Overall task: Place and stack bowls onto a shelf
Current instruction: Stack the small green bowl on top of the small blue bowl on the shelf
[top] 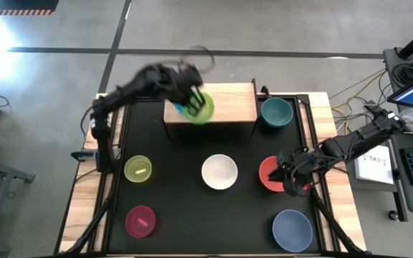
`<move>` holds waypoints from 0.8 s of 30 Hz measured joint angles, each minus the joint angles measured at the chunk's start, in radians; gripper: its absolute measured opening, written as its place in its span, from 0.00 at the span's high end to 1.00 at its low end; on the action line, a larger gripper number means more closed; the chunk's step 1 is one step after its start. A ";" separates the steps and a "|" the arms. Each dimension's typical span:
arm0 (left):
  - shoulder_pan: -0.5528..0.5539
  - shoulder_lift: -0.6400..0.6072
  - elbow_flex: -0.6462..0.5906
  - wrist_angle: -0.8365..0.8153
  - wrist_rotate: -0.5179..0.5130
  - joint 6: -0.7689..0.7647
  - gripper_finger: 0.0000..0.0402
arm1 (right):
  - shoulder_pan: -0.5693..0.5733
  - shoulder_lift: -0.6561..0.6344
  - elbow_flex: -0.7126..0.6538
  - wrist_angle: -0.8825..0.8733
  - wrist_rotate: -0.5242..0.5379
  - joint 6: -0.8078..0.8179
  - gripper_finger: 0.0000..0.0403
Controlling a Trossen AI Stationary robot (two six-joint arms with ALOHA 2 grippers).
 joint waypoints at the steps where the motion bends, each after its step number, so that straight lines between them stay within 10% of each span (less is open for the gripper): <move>1: 0.037 -0.009 0.000 0.000 0.000 -0.007 1.00 | 0.000 0.002 0.000 0.000 0.001 -0.001 0.84; 24: 0.263 0.030 -0.196 0.056 0.047 0.042 0.96 | 0.000 0.009 -0.003 0.000 0.028 -0.011 0.84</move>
